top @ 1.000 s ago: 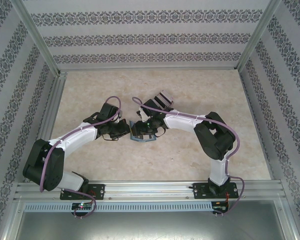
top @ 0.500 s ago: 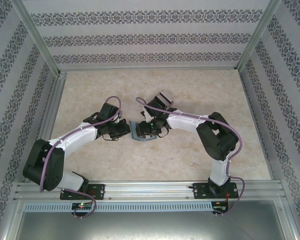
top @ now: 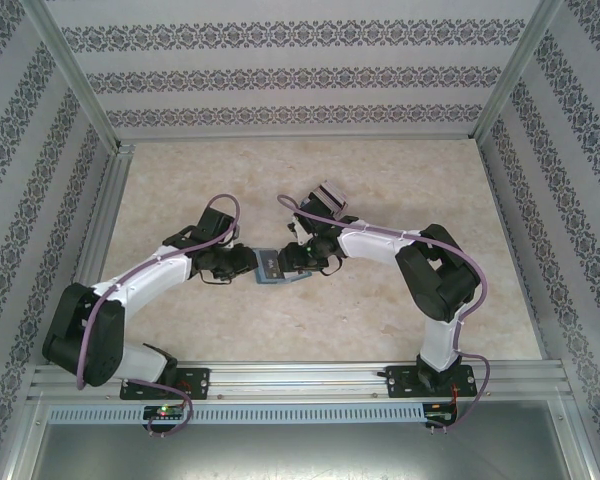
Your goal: Put the credit cards into the card holder
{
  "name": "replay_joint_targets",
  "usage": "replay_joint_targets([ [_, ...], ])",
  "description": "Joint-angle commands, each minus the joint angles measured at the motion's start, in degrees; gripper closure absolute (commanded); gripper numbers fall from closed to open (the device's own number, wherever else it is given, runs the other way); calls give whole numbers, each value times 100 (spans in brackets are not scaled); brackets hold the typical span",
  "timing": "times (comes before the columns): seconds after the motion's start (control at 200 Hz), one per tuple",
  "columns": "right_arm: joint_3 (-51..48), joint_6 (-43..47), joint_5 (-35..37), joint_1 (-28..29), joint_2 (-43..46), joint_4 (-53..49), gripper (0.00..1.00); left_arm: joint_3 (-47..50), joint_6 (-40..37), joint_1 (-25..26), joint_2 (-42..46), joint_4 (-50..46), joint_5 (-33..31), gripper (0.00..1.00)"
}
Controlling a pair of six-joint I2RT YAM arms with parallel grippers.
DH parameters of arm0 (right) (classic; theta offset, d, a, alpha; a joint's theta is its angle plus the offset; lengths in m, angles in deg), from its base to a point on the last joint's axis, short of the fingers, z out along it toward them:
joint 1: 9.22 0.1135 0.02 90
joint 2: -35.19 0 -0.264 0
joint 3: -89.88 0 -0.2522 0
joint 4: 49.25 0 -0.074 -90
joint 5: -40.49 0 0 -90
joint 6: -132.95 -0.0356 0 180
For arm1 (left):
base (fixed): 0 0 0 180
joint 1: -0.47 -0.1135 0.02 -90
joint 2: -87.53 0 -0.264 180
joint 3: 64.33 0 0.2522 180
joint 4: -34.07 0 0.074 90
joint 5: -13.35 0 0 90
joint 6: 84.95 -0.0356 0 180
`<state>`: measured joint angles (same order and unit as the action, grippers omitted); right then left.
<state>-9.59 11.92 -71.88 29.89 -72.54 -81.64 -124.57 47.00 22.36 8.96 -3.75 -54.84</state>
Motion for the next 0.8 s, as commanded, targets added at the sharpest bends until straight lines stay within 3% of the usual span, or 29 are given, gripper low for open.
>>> replay_joint_targets([
  [0.0, -109, 156, 101, -32, 79, -61, 49, -250, -264, -225, 423, -576, -282, 62],
  [0.195, -128, 158, 93, -35, 128, -75, 53, -273, -69, -294, 402, -262, 179, 61],
  [0.355, 65, 182, 84, 13, 182, -193, 59, 28, 572, -248, -50, 923, 1099, 71],
  [0.575, 399, 153, -39, 148, 83, -243, 68, 110, 390, -215, -394, 879, 859, 90],
  [0.799, 578, 100, -92, 238, -236, -180, 71, 466, 360, -217, -607, 1147, 747, 97],
])
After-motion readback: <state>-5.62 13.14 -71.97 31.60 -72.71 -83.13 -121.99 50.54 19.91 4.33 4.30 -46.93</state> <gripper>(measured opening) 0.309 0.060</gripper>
